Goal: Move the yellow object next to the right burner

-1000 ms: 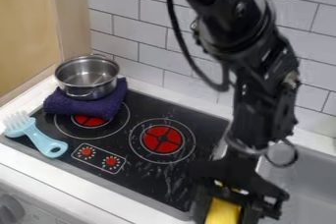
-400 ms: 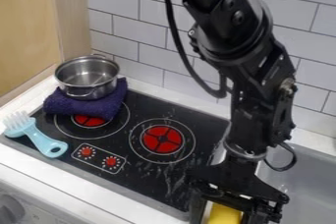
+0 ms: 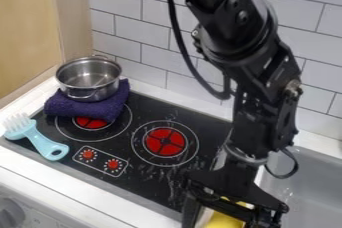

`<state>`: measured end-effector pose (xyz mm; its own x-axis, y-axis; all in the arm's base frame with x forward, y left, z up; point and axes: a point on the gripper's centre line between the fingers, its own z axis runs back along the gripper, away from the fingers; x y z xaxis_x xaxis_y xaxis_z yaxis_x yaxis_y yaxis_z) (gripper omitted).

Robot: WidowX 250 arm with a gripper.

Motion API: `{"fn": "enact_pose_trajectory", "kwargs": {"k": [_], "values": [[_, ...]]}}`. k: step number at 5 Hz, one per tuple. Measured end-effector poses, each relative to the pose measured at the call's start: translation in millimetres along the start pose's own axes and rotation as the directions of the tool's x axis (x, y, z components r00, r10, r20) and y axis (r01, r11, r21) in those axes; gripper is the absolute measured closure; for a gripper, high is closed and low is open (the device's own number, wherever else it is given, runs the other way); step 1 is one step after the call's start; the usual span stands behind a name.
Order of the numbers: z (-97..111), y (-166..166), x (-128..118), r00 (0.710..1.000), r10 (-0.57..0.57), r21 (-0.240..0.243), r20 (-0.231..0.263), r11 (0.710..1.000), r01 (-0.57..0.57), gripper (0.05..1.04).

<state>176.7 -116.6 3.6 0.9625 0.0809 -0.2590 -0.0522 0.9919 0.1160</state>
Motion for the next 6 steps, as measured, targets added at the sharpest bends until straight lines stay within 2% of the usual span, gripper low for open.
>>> {"fn": "enact_pose_trajectory", "kwargs": {"k": [1,2,3,4,5,6], "values": [[21,-2,4,0.999,-0.001,-0.019,0.049,1.000,0.002,0.085],[57,-4,12,0.990,-0.001,-0.024,0.142,1.000,0.005,0.085],[73,4,15,0.988,-0.009,0.030,0.156,1.000,0.005,0.085],[82,17,21,0.990,-0.034,0.066,0.138,0.997,0.025,0.085],[89,43,39,0.990,0.023,0.051,0.137,0.998,-0.031,0.085],[98,62,67,0.989,0.039,0.051,0.140,0.998,-0.046,0.085]]}}
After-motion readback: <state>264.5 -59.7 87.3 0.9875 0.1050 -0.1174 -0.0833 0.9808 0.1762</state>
